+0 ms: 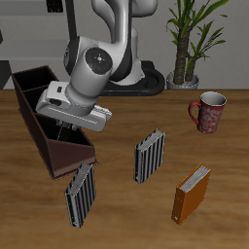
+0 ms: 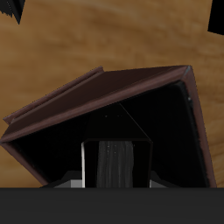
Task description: Place the black book into the right desk caddy's left compartment
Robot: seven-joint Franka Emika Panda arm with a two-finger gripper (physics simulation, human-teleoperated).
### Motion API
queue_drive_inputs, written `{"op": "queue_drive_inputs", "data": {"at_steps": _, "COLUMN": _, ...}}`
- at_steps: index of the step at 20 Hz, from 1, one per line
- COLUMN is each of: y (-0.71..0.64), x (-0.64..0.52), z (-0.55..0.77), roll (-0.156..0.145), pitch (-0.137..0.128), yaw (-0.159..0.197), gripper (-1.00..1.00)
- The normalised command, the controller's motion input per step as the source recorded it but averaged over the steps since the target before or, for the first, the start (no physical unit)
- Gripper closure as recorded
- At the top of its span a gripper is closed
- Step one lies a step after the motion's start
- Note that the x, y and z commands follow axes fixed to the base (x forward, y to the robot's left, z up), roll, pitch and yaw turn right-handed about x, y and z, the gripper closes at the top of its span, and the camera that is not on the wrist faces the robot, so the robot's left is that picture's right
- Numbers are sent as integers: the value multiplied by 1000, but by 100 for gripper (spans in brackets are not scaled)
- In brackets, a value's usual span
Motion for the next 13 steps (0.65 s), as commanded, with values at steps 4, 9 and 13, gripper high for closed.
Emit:
{"op": "queue_drive_inputs", "data": {"at_steps": 4, "y": 69, "x": -2, "z": -45, "roll": 11, "pitch": 6, "yaw": 8, "gripper": -100}}
{"op": "queue_drive_inputs", "data": {"at_steps": 9, "y": 46, "x": -20, "z": 23, "roll": 8, "pitch": -1, "yaw": 0, "gripper": -100}}
{"op": "queue_drive_inputs", "data": {"at_steps": 13, "y": 118, "x": -80, "z": 163, "roll": 18, "pitch": -28, "yaw": -3, "gripper": -100}}
